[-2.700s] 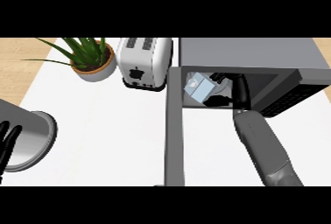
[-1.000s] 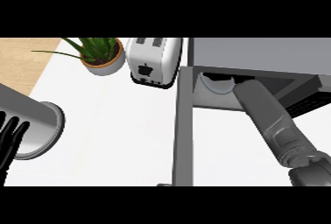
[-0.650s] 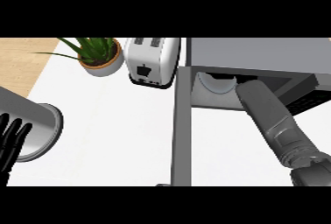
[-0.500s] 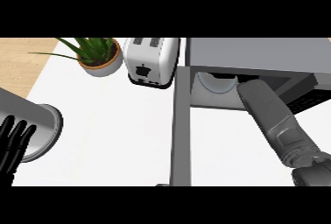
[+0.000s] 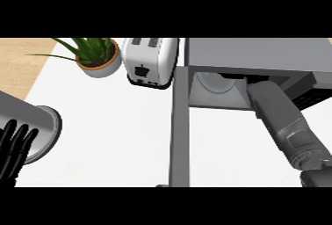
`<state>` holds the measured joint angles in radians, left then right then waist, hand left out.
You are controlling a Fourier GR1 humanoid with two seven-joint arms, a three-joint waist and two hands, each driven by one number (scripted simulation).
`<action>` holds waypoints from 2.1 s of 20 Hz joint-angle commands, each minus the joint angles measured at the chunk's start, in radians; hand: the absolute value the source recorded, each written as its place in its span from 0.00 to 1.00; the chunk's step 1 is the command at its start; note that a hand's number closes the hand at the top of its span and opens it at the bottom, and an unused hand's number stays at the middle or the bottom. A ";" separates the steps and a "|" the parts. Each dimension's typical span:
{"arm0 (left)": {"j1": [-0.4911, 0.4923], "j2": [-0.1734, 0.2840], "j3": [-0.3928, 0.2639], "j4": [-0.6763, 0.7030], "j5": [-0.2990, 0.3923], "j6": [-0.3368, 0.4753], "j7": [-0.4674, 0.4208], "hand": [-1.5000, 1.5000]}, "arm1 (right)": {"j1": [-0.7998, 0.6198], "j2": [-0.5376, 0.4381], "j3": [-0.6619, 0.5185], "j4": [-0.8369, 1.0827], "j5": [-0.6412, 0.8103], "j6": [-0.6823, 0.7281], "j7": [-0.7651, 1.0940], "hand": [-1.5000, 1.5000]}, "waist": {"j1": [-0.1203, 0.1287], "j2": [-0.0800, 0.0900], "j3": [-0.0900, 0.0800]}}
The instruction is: Pick up the milk, place it into the microwave and close the microwave
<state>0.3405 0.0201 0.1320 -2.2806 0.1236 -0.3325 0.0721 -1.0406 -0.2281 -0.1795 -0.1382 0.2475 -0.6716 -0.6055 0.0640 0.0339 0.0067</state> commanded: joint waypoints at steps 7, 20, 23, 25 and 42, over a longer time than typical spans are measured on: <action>0.068 -0.020 -0.093 -0.043 -0.037 0.036 0.002 0.00 | 0.092 -0.036 -0.078 -0.060 -0.085 0.205 -0.123 0.00 | -0.033 -0.024 -0.005; 0.037 0.004 -0.020 -0.012 0.034 0.016 0.012 0.00 | 0.250 0.049 -0.083 -0.140 -0.140 0.413 -0.144 0.00 | -0.062 -0.035 -0.007; 0.089 -0.020 -0.060 -0.023 -0.008 0.026 -0.026 0.00 | 0.303 0.089 -0.081 -0.169 -0.148 0.374 -0.109 0.00 | -0.075 -0.043 -0.008; 0.095 -0.020 -0.096 -0.016 -0.028 0.049 -0.057 0.00 | 0.362 0.079 -0.079 -0.171 -0.153 0.427 -0.153 0.00 | -0.069 -0.038 -0.007; 0.016 0.033 -0.205 0.037 0.053 -0.096 0.038 0.00 | 0.769 0.217 0.004 -0.484 -0.240 0.692 -0.224 0.00 | -0.087 -0.039 -0.008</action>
<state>0.3953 0.0407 -0.0131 -2.2670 0.1576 -0.3924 0.0717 -0.3623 -0.0414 -0.2040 -0.5668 0.0233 -0.0584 -0.8185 -0.0130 -0.0064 -0.0016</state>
